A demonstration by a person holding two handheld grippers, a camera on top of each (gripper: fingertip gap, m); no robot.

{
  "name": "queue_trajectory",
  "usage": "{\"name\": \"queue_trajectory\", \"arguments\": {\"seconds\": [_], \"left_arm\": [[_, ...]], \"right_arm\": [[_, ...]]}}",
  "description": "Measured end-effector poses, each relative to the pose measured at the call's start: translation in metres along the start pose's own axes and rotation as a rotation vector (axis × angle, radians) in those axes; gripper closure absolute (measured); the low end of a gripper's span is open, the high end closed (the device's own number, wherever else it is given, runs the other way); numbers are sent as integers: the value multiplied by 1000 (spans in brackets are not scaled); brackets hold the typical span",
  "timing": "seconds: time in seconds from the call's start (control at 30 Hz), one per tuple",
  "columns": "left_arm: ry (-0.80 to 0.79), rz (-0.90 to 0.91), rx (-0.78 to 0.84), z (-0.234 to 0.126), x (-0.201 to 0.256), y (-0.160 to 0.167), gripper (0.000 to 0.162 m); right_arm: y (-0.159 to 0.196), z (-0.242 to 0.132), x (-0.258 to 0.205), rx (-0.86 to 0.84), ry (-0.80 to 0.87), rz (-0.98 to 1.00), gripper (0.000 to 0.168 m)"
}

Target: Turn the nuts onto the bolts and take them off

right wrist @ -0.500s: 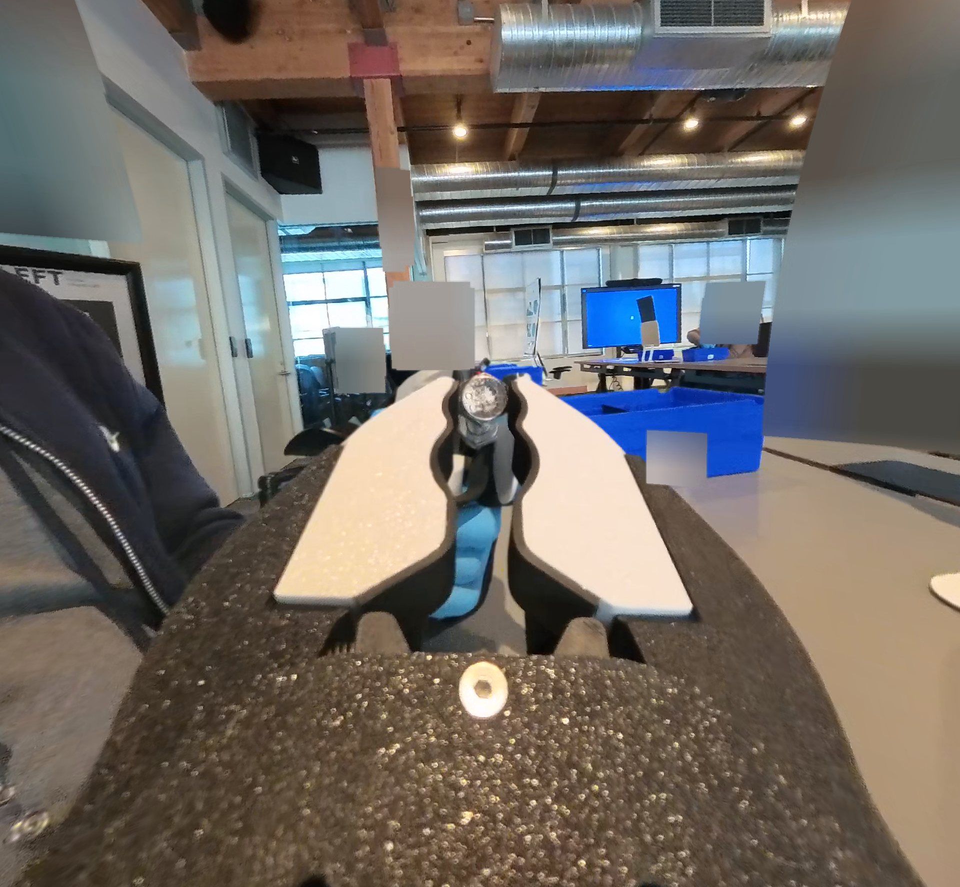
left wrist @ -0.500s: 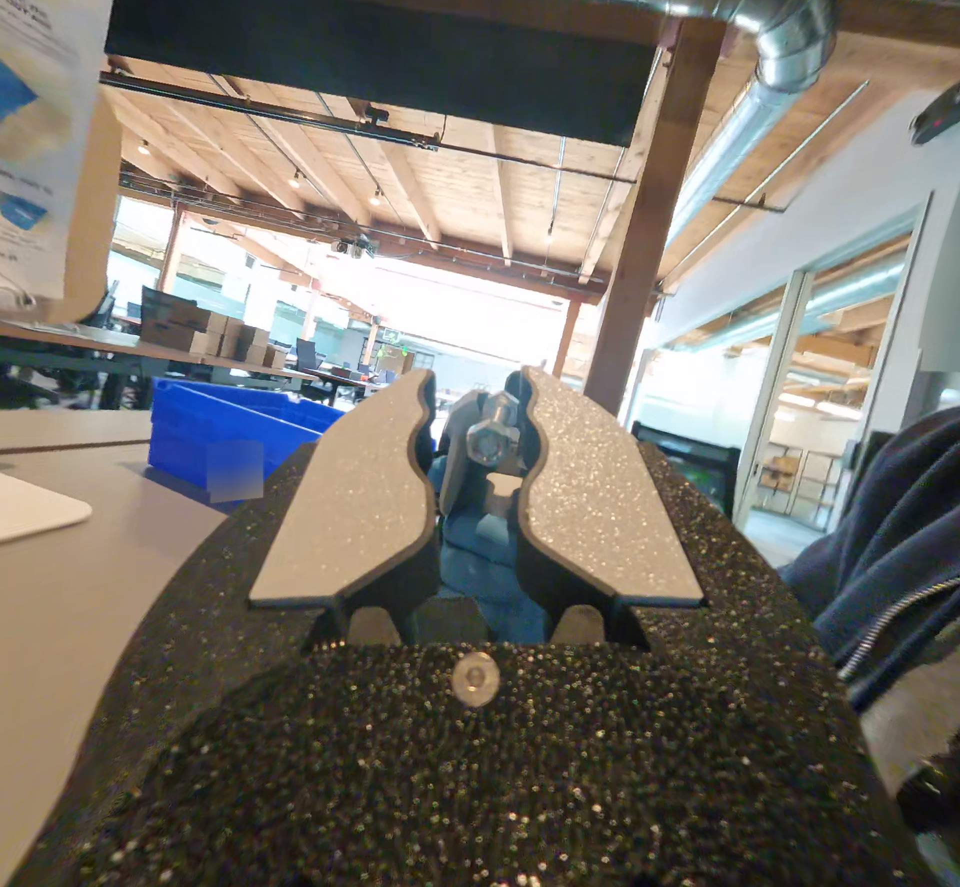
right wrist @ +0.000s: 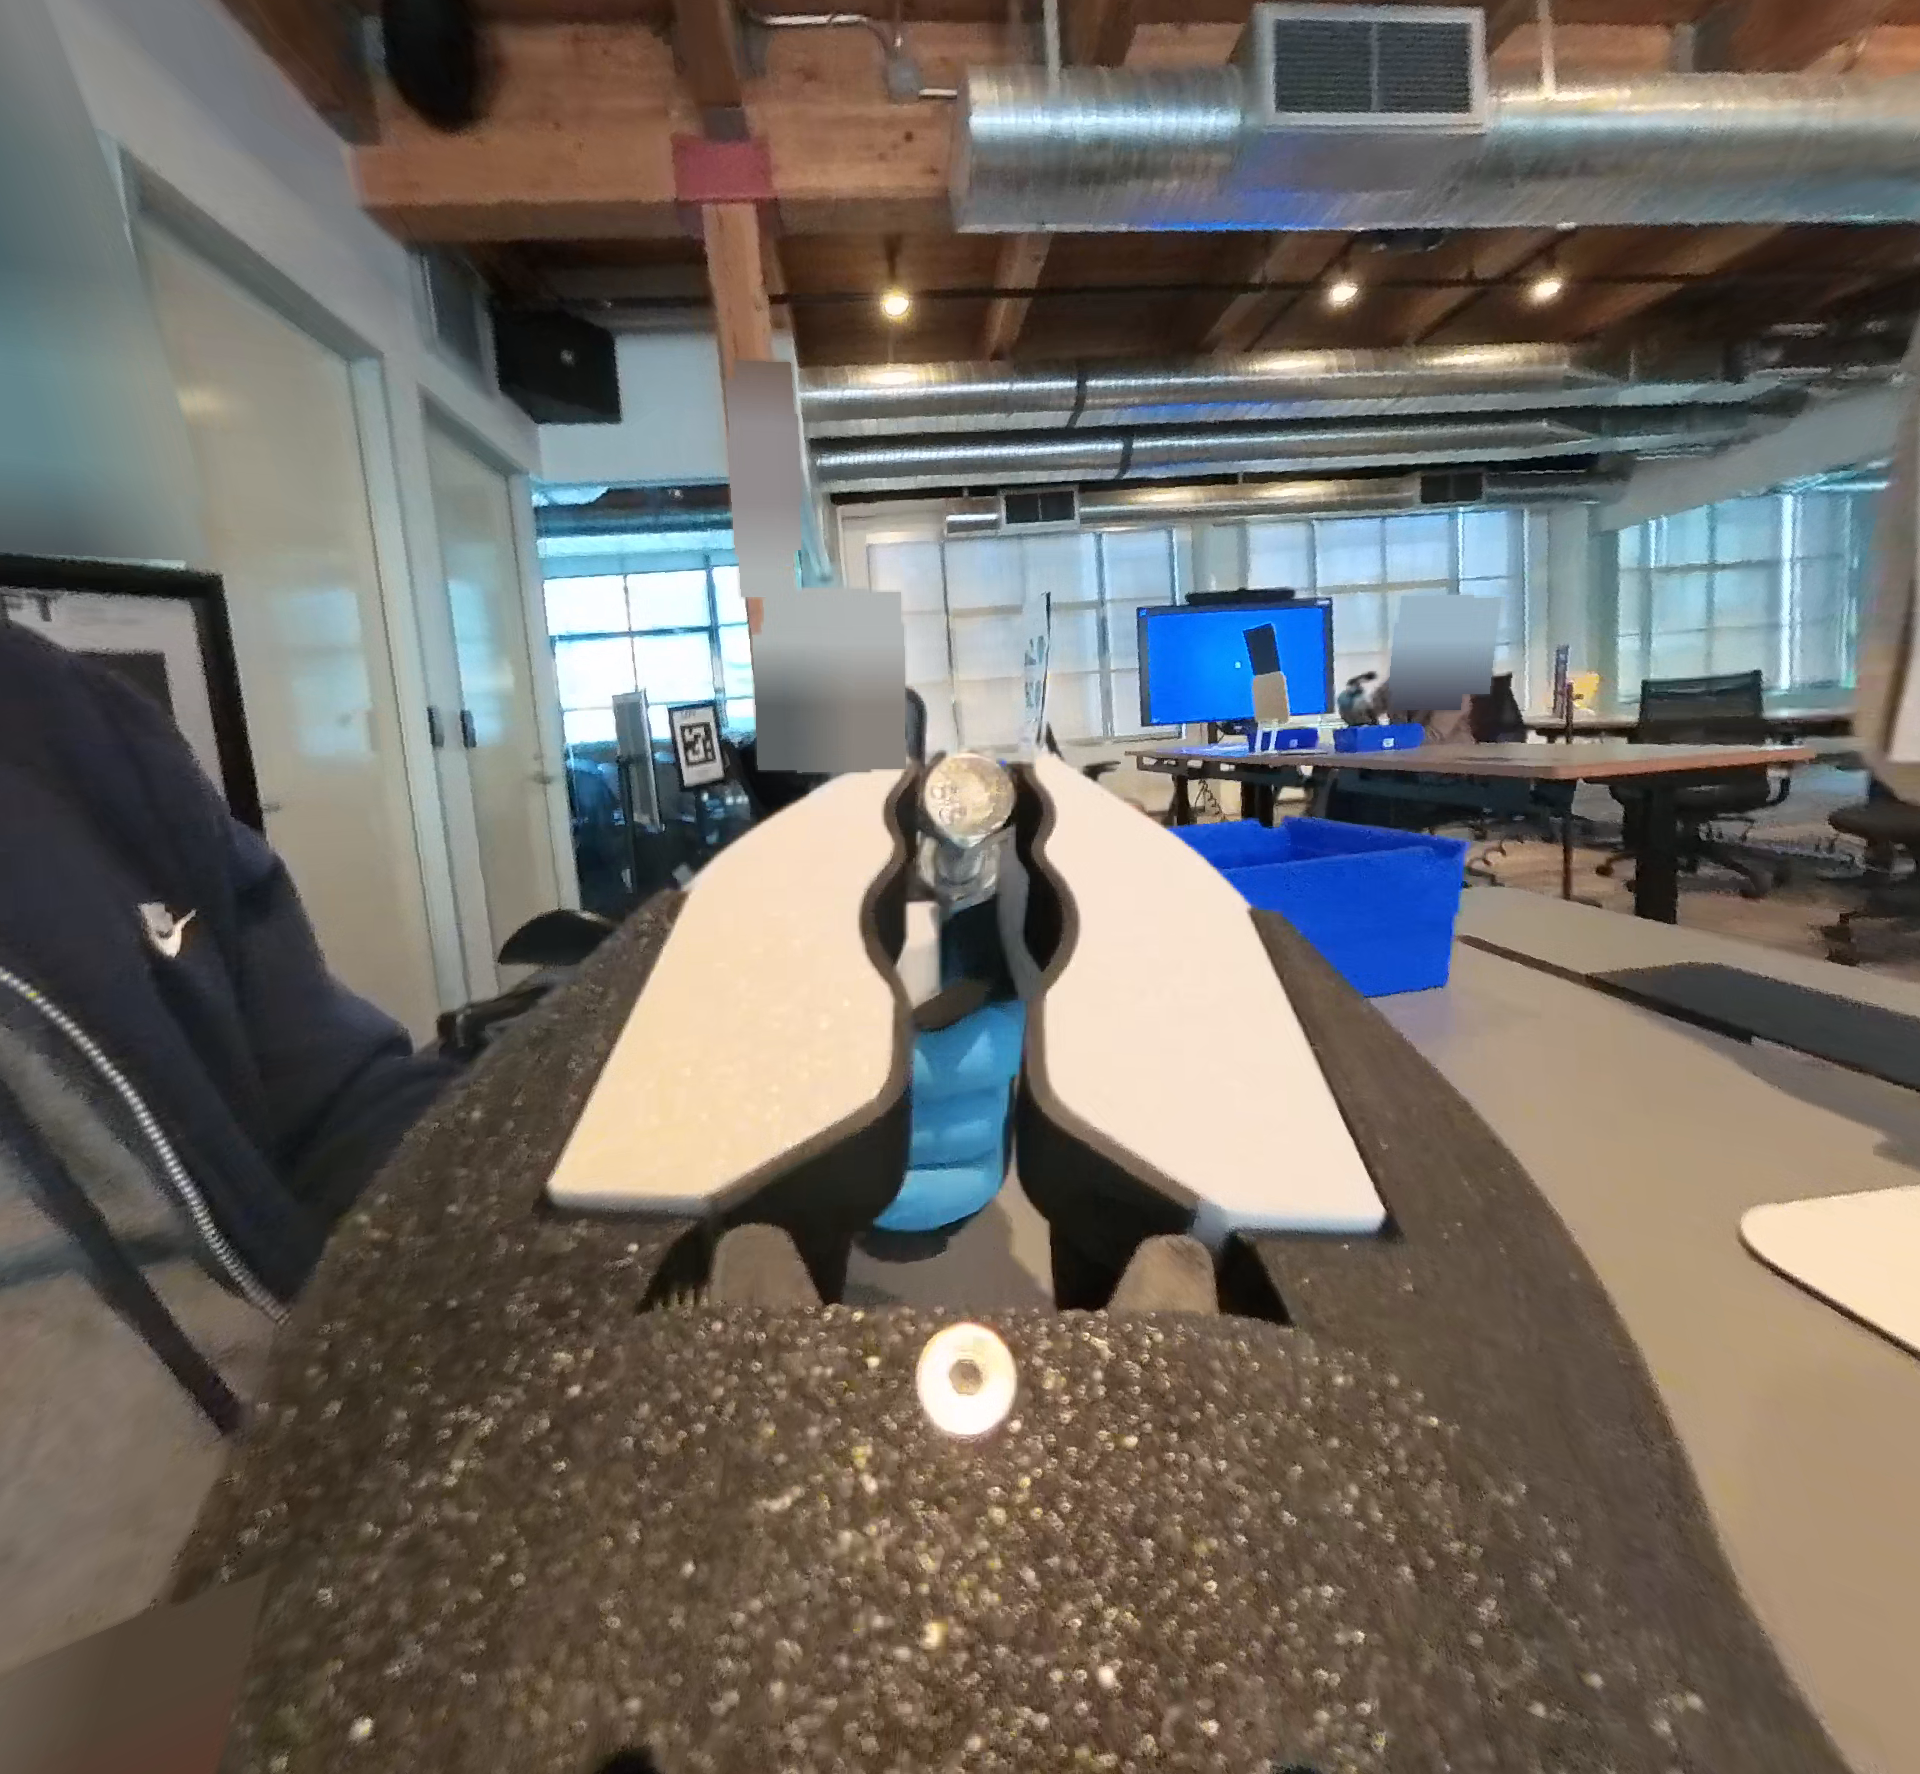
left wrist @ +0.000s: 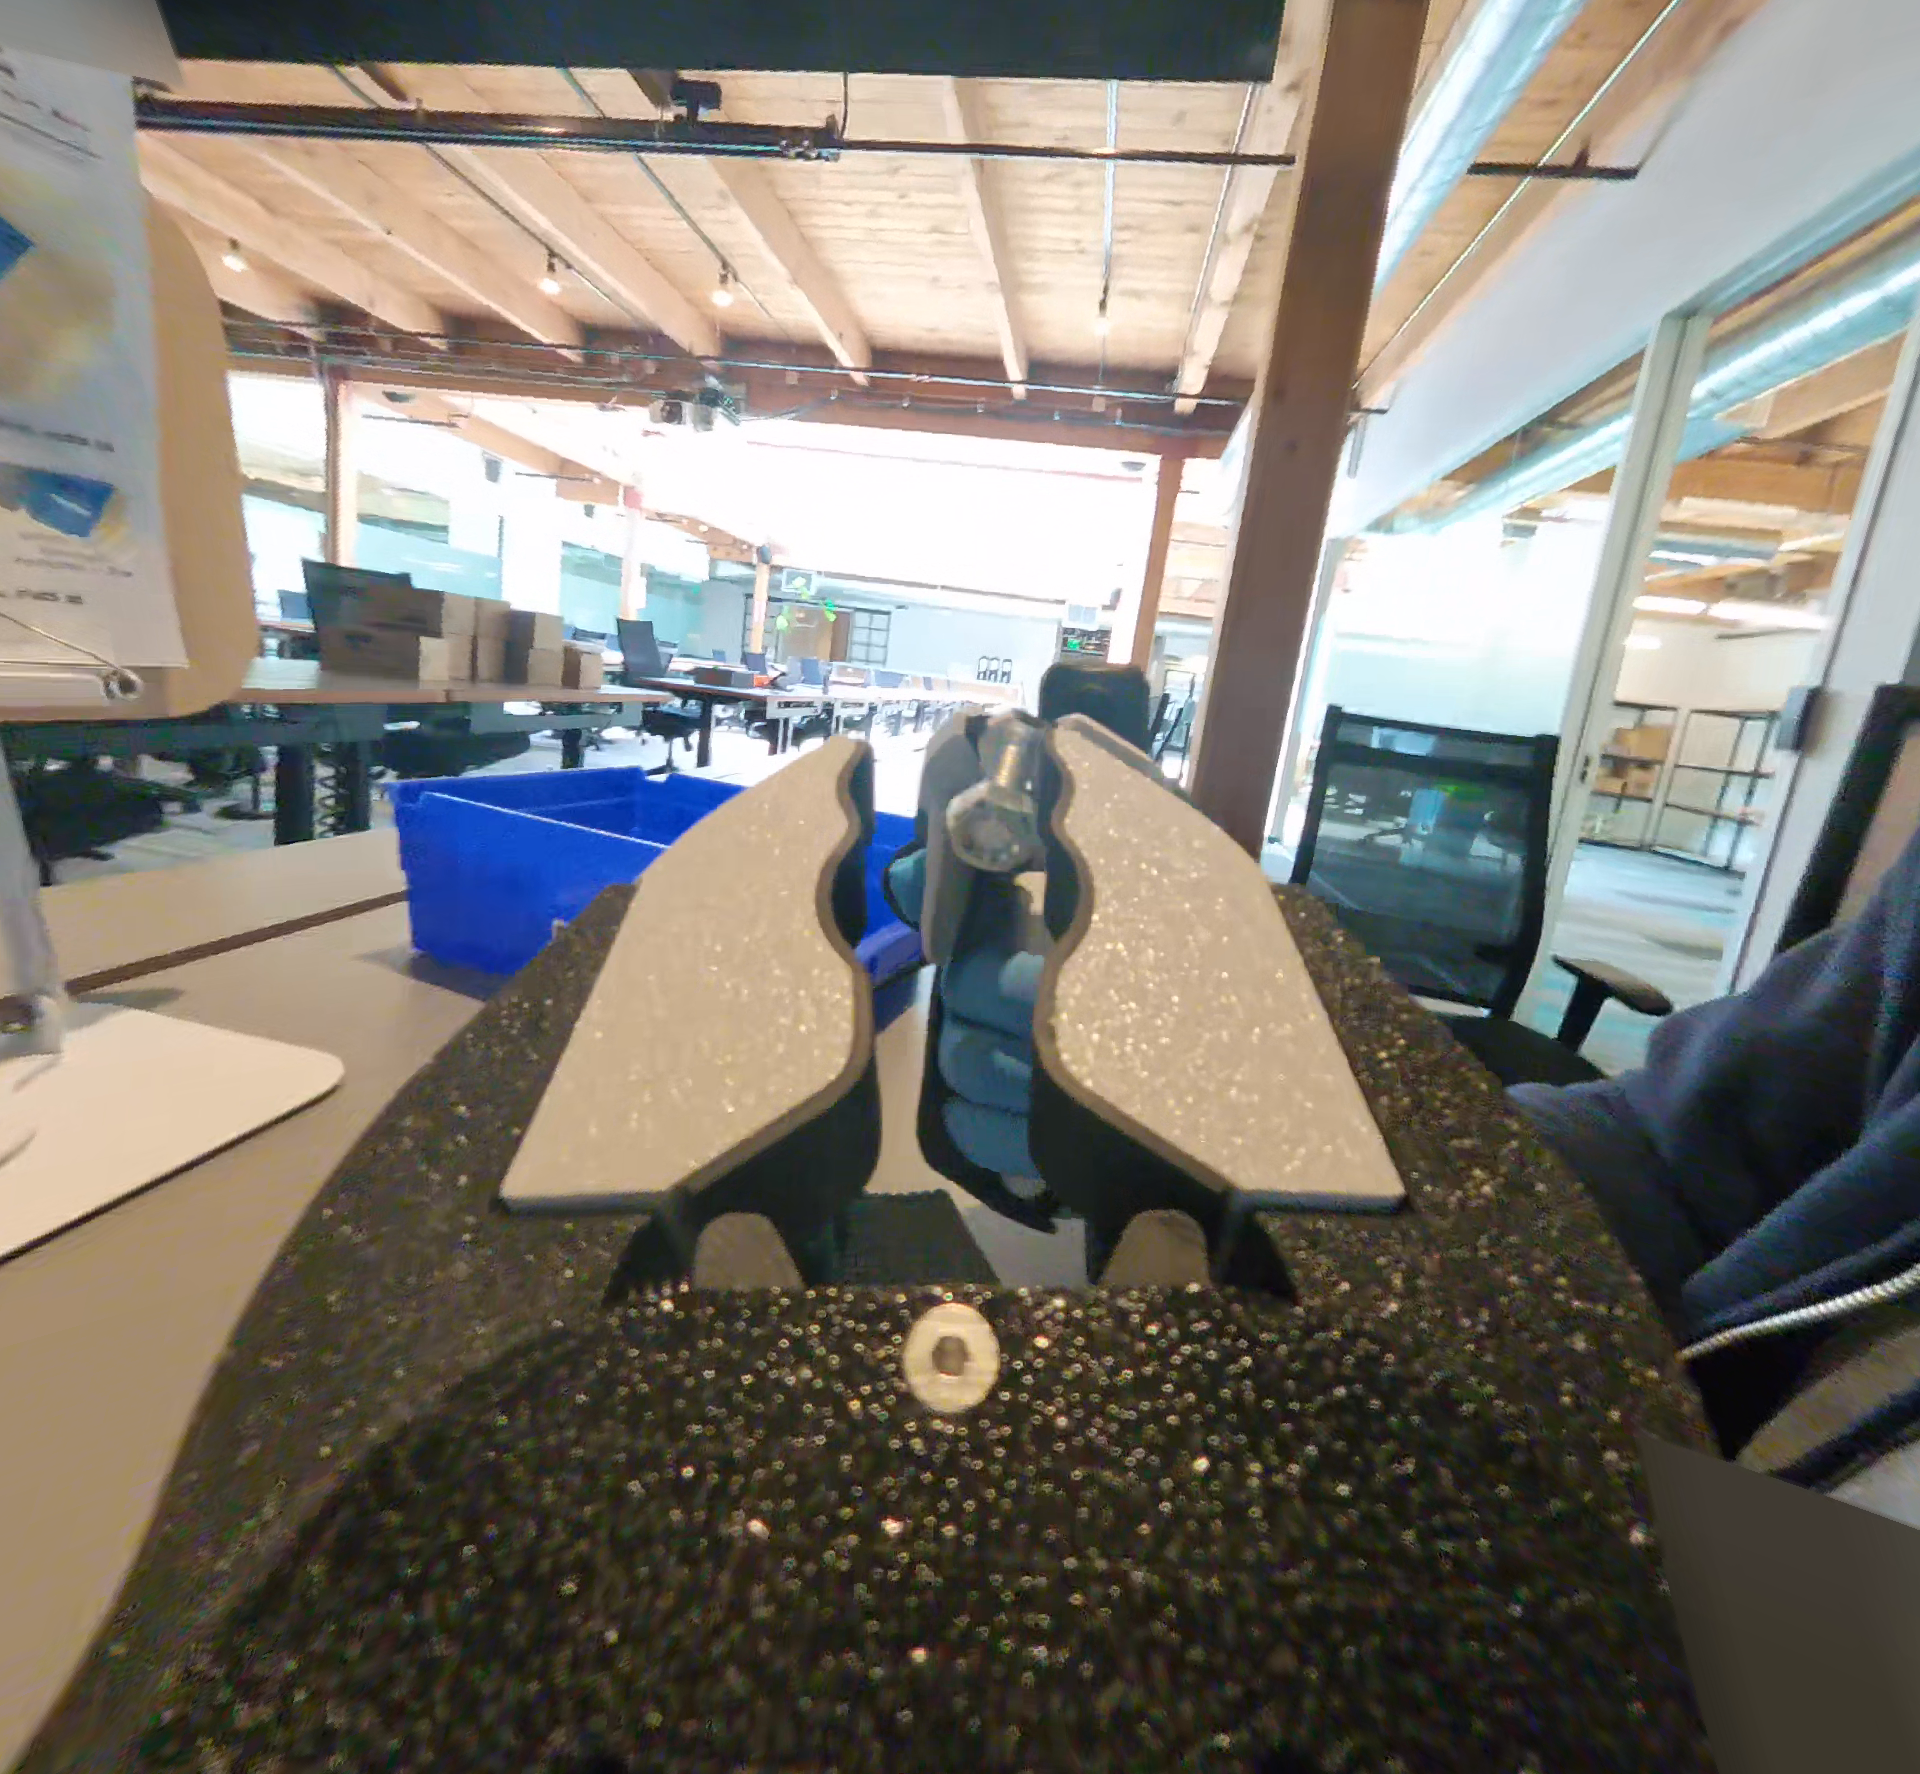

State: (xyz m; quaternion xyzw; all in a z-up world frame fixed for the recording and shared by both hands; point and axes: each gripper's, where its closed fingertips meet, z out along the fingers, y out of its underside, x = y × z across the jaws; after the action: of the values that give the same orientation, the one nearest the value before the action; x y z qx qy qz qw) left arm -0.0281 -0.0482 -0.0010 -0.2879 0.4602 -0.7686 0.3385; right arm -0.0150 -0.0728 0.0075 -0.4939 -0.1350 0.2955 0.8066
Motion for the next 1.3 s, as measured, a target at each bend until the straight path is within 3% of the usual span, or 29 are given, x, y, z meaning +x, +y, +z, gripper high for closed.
{"name": "queue_trajectory", "arguments": {"seconds": [0.2, 0.7, 0.8, 0.93, 1.07, 1.13, 1.3], "left_arm": [[18, 51, -55, 0, 12, 14, 134], [129, -128, -35, 10, 30, 22, 134], [92, -64, -59, 10, 27, 25, 144], [-29, 241, -91, 9, 21, 24, 145], [-303, 1046, -168, 7, 13, 24, 145], [-368, 1225, -199, 8, 11, 25, 144], [-197, 744, -4, 8, 27, 8, 130]], "right_arm": [[-8, -6, -5, 68, -22, 19, 151], [-7, -4, -14, 95, -71, 48, 151], [-5, -1, -16, 82, -68, 39, 150], [-2, -1, -12, 68, -35, 38, 151], [-1, -1, -10, 63, -18, 35, 151], [-1, -1, -9, 67, -12, 34, 152], [-10, -8, -6, 123, -12, 56, 151]]}}
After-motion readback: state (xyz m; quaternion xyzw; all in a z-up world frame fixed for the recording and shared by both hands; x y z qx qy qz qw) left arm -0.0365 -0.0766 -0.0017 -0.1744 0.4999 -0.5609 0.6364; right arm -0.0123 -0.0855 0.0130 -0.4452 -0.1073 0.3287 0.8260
